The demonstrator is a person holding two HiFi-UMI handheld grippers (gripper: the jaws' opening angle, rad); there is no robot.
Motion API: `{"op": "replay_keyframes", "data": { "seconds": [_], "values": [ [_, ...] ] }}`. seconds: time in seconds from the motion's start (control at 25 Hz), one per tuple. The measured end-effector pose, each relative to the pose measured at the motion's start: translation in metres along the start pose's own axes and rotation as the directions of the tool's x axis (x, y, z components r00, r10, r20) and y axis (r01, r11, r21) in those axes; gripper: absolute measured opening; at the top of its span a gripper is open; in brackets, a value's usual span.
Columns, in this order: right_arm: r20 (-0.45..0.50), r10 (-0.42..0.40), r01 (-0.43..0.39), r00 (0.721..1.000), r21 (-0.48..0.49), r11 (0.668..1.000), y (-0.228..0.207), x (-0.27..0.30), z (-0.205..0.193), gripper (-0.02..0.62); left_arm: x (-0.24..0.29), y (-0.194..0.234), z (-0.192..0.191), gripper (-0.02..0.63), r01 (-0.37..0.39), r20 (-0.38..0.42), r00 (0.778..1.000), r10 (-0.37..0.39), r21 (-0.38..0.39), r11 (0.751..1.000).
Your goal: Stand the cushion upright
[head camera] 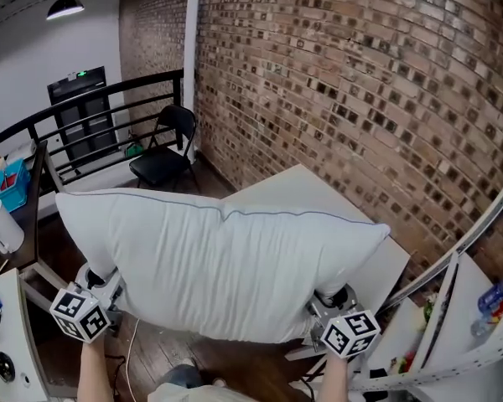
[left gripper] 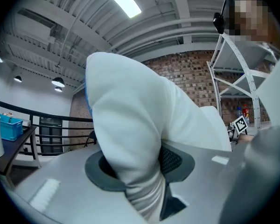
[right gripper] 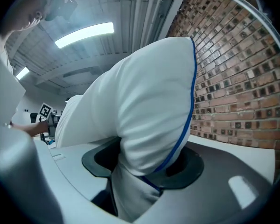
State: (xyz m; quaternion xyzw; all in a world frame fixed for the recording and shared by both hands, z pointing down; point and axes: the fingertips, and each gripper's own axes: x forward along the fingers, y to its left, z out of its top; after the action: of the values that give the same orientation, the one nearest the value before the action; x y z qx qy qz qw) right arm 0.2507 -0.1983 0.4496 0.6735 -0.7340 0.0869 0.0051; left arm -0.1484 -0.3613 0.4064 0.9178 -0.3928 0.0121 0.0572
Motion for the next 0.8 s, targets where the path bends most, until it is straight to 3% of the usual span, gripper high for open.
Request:
{"op": "replay_keyframes", "data": {
  "seconds": [0.4,0.8],
  "values": [
    [0.0,-0.135,0.135,0.991,-0.003,0.991,-0.056,-0.003,0.008,0.267,0.096,-0.022,-0.002,0.166,0.125,-0.022,0.992,-0.126,-0.028,0.992],
    [-0.006,-0.281,0.281,0.96,0.016,0.96,-0.109,0.03,0.019,0.267,0.22,-0.019,-0.002,0.166,0.271,-0.039,0.962,-0.272,-0.035,0.962]
  ]
}}
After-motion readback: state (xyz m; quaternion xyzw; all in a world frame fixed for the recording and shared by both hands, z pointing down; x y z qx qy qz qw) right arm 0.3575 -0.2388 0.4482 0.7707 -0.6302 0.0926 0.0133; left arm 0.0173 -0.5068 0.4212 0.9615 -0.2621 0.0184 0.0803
